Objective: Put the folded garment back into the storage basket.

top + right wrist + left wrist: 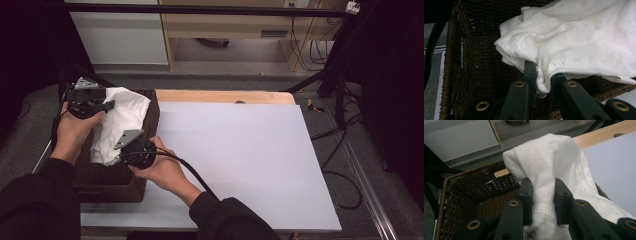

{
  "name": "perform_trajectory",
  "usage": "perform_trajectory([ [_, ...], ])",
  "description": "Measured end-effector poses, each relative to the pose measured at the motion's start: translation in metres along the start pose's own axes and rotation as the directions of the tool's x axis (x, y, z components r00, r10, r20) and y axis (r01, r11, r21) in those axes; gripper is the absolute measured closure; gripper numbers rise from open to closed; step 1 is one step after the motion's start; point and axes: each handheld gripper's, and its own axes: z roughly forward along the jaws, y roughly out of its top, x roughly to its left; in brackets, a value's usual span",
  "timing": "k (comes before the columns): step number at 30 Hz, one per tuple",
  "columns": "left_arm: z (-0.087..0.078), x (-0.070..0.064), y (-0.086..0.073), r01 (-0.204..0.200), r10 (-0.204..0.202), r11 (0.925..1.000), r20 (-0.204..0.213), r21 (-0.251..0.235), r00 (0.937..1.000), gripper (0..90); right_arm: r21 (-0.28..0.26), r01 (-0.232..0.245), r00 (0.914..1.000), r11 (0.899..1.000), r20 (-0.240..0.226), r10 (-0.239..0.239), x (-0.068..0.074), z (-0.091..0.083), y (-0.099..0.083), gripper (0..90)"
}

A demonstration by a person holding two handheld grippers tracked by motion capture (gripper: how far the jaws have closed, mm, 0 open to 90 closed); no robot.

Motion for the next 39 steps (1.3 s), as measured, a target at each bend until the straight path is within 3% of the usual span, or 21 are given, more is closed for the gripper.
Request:
perform_trajectory([
  [16, 0.003, 0.002, -0.002, 0.000, 0.000, 0.9999, 0.011, 0.013, 0.9999, 71.9, -0.003, 0.002, 0.9999, 1.000, -0.015, -0.002, 0.005, 0.008, 0.002, 80.6],
  [22, 0.004, 0.005, -0.004, 0.006, -0.006, 0.9998, -0.006, 0.017, 1.0000, 69.4, -0.002, -0.003, 0.9998, 1.000, -0.019, 0.003, 0.006, 0.010, 0.002, 78.6],
  [23, 0.005, 0.006, -0.005, 0.009, -0.009, 0.9998, -0.020, 0.020, 0.9998, 66.2, -0.001, -0.006, 0.9997, 1.000, -0.022, 0.006, 0.006, 0.010, 0.002, 75.4],
  [26, 0.008, 0.011, -0.007, 0.033, -0.032, 0.9994, -0.039, 0.012, 0.9987, 49.0, 0.034, -0.031, 0.9987, 0.999, -0.040, 0.032, 0.007, 0.012, 0.001, 54.6],
  [29, 0.009, 0.013, -0.008, 0.051, -0.050, 0.9985, -0.051, 0.017, 0.9975, 37.8, 0.064, -0.026, 0.9993, 0.998, -0.027, 0.027, 0.008, 0.008, 0.000, 38.4],
  [33, 0.007, 0.013, -0.008, 0.054, -0.053, 0.9985, -0.054, 0.012, 0.9971, 34.5, 0.050, -0.028, 0.9996, 0.998, -0.009, 0.028, 0.008, -0.002, 0.002, 30.0],
  [39, 0.007, 0.009, -0.007, 0.049, -0.048, 0.9988, -0.052, 0.011, 0.9975, 33.0, 0.028, -0.049, 0.9988, 0.998, 0.004, 0.049, 0.003, -0.012, 0.004, 27.6],
])
